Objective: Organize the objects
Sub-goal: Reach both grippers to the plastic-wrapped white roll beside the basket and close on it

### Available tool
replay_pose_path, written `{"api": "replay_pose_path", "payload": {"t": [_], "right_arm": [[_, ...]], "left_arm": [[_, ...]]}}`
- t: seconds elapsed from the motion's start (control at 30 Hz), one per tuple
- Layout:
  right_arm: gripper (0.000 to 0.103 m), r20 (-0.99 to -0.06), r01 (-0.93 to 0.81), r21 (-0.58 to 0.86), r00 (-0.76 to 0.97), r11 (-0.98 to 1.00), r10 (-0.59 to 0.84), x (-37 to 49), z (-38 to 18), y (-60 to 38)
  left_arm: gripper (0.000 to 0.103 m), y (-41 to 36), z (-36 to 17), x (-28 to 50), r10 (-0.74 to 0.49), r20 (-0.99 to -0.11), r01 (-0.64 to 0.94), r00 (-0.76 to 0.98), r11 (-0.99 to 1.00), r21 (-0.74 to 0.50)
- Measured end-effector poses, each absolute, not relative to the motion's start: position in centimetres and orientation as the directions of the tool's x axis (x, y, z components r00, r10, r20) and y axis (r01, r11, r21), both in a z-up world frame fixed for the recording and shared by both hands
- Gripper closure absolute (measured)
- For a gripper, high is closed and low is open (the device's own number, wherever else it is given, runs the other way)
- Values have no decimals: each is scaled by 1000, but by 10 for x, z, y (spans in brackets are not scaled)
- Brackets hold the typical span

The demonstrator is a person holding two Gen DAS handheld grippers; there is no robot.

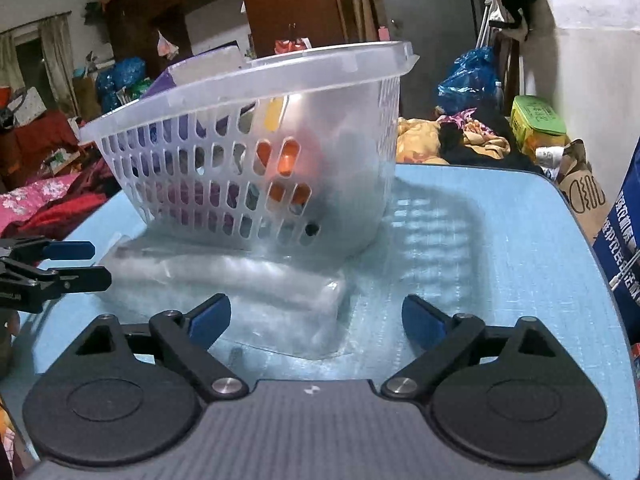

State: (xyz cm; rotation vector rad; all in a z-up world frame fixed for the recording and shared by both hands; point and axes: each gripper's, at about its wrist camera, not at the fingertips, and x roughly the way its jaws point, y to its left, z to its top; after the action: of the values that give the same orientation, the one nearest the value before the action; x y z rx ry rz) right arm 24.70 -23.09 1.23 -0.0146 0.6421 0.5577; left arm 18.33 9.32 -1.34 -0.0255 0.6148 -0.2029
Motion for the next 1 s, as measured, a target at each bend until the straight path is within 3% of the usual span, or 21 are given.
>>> {"api": "replay_pose_path", "payload": {"t": [0.53, 0.83, 0.93, 1.0], "right_arm": [[8, -594, -480, 84, 680, 873, 431, 248, 11, -218], [25, -593, -473, 14, 706, 881, 389, 243, 11, -212], [37, -585, -499, 17, 698, 867, 413, 239, 11, -212], [50, -580, -518, 17, 692, 855, 430, 236, 12, -211]], "left_arm": [[8, 72, -19, 197, -123, -615, 169, 779, 985, 17], [7, 62, -19, 201, -94, -618, 150, 781, 988, 39], [17, 59, -17, 198, -107, -609, 166, 786, 985, 42], [35, 55, -16, 193, -120, -599, 181, 792, 982, 43]]}}
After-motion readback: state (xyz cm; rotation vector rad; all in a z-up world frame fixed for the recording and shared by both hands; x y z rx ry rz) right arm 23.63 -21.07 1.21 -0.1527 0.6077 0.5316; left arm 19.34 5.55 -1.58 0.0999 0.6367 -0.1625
